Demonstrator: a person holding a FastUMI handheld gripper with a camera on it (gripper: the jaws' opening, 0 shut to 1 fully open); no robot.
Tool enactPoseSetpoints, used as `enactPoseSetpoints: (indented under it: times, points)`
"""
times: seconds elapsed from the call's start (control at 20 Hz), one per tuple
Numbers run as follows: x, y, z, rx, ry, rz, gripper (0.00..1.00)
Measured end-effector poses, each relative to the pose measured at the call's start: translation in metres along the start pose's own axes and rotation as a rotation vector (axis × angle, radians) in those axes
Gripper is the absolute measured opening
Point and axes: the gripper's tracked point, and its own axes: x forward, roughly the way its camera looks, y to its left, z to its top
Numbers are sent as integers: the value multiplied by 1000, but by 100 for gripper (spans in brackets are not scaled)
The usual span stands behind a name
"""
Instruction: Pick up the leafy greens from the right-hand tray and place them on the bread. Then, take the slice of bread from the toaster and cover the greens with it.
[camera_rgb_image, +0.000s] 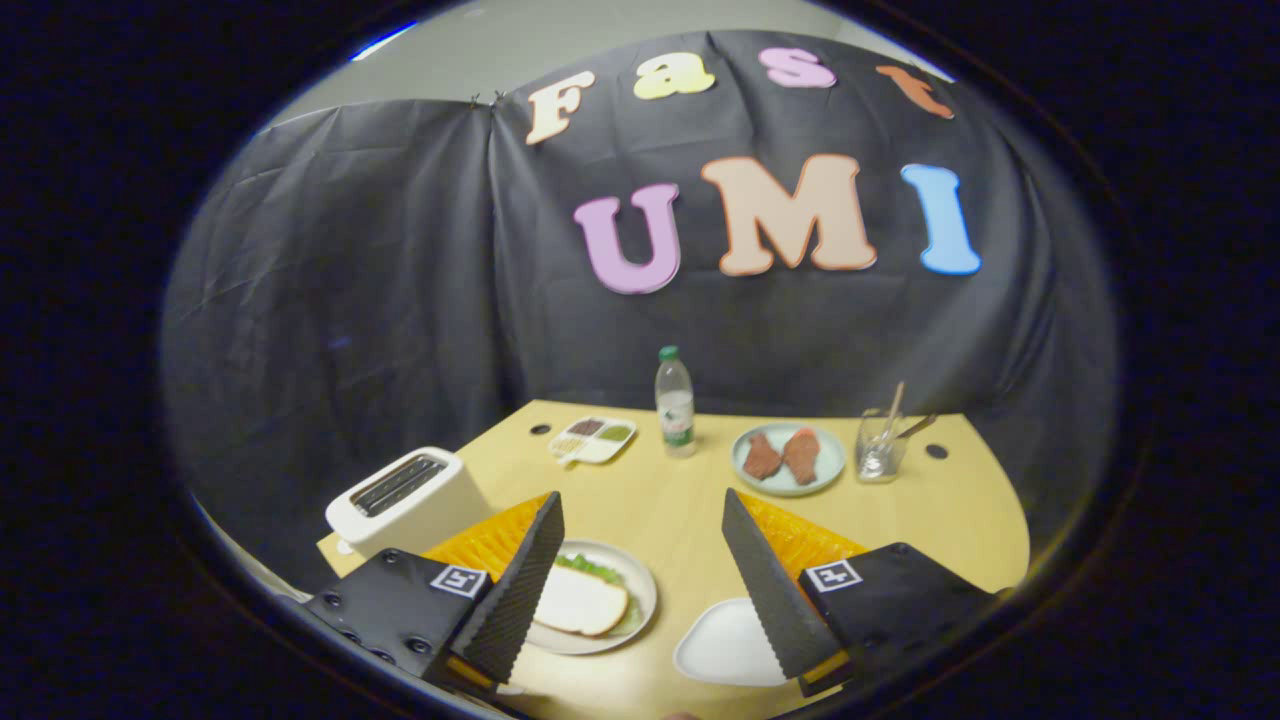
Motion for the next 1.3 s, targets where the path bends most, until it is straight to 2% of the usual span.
enactPoseSetpoints:
  times: [0.4, 0.55, 0.9, 1.3]
  points:
    - [-37, -51, 72, -17, -199, -160, 99]
    - [-47, -61, 86, -32, -241, -201, 99]
    - [-54, -74, 108, 3, -288, -225, 99]
    - [-55, -74, 119, -27, -308, -226, 99]
